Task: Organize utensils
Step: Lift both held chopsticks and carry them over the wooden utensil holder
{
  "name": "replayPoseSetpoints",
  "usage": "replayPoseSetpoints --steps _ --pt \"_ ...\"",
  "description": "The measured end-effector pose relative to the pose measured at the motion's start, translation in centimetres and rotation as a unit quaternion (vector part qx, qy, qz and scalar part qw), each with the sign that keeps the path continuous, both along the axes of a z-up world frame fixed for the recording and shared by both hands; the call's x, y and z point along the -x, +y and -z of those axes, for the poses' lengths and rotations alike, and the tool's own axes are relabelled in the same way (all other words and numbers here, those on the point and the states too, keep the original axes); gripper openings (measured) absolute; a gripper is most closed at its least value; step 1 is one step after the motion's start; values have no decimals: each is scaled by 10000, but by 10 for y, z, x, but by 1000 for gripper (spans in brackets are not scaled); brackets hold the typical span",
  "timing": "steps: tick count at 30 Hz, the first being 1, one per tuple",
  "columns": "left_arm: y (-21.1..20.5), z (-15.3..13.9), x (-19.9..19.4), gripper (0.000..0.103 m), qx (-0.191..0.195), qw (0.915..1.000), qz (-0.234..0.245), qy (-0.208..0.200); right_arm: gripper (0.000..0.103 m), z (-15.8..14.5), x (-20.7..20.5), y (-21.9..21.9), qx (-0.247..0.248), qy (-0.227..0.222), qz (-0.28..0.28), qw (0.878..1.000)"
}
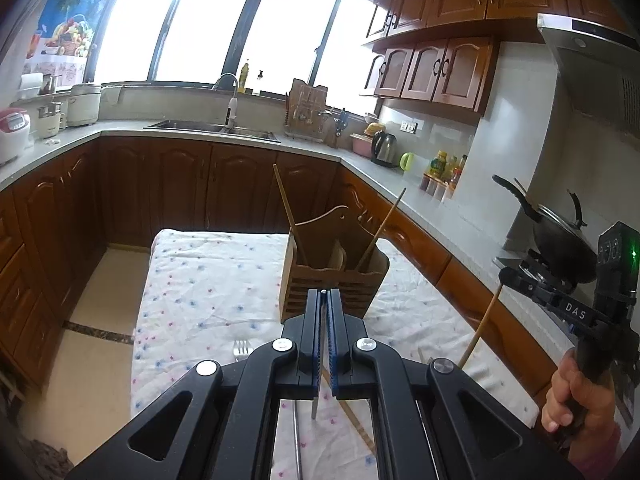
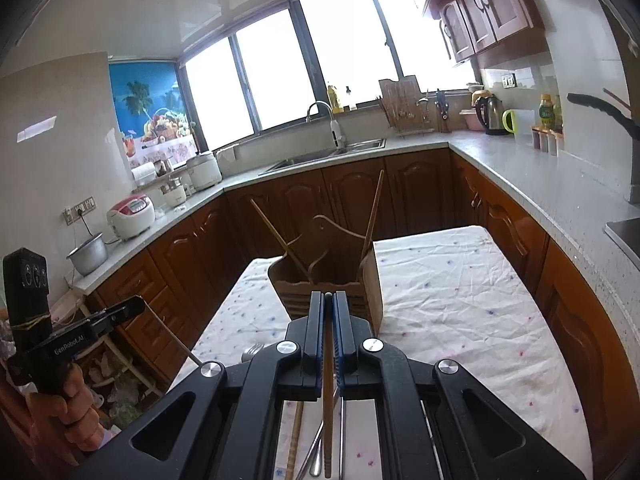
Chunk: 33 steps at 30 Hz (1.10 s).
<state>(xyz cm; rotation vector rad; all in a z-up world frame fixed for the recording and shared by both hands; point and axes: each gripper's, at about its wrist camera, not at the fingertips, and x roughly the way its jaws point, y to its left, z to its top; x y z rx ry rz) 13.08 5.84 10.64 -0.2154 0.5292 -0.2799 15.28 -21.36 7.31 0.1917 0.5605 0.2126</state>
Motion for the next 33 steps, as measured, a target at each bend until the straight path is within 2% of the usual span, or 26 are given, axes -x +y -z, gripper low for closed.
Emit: replayPoseSetpoints --steps 14,22,33 --pt "4 -12 -10 1 67 9996 -31 -261 4 -9 -18 -8 -163 -253 62 9995" --pt "2 -16 -24 1 57 9989 2 -456 4 -27 -31 -13 -172 -528 165 9983" --pt "2 -28 -63 1 8 9960 -35 -889 4 -59 -74 -15 -233 -937 243 9950"
